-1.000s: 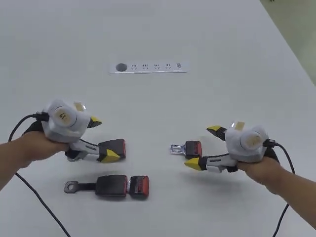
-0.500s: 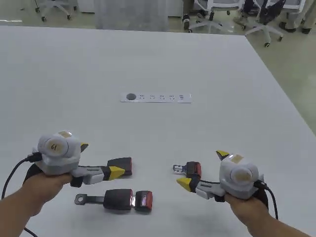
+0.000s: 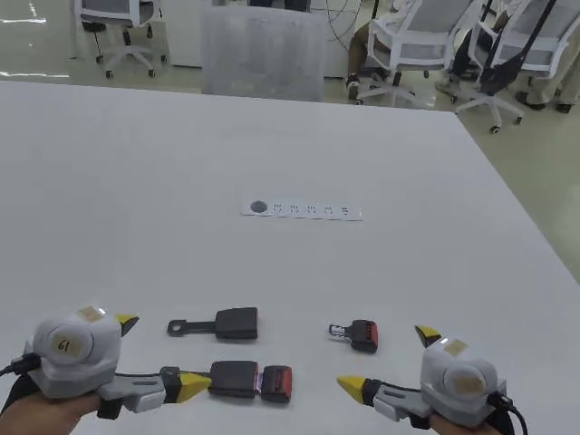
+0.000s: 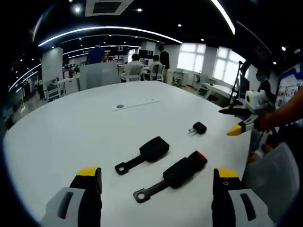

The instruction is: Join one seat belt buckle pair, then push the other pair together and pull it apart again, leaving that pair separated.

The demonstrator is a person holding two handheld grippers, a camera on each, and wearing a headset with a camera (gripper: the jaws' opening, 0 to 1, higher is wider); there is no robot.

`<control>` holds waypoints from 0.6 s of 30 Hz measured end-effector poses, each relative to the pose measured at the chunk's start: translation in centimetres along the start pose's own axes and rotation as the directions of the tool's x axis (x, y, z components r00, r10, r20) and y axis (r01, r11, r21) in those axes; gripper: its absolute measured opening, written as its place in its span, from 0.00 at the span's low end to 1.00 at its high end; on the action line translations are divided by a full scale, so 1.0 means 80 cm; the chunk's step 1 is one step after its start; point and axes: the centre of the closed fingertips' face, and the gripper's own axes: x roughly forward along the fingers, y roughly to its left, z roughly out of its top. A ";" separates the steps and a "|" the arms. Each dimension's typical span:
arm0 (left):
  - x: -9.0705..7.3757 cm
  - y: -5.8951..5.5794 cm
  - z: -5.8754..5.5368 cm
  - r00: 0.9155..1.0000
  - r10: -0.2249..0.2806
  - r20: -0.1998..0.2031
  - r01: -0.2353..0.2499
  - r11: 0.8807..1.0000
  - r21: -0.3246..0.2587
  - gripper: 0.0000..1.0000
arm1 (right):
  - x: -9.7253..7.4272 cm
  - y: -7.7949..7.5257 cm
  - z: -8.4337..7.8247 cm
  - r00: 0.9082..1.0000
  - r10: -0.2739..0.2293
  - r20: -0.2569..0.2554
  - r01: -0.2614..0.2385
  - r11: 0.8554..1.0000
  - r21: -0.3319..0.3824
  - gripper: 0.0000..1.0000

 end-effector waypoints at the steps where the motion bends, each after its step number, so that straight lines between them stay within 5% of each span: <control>1: -0.004 -0.001 0.001 0.999 -0.005 0.032 0.005 1.000 0.000 1.00 | -0.006 0.000 0.000 1.000 -0.002 0.005 0.002 1.000 0.004 0.99; 9: -0.023 -0.002 -0.011 1.000 -0.029 0.009 0.029 0.999 0.017 1.00 | -0.031 0.006 -0.004 1.000 -0.008 0.026 0.008 1.000 -0.010 1.00; 18: -0.040 -0.003 0.001 0.999 -0.031 0.033 0.030 0.999 0.041 1.00 | -0.045 0.007 -0.009 0.999 -0.022 0.025 0.022 1.000 -0.010 1.00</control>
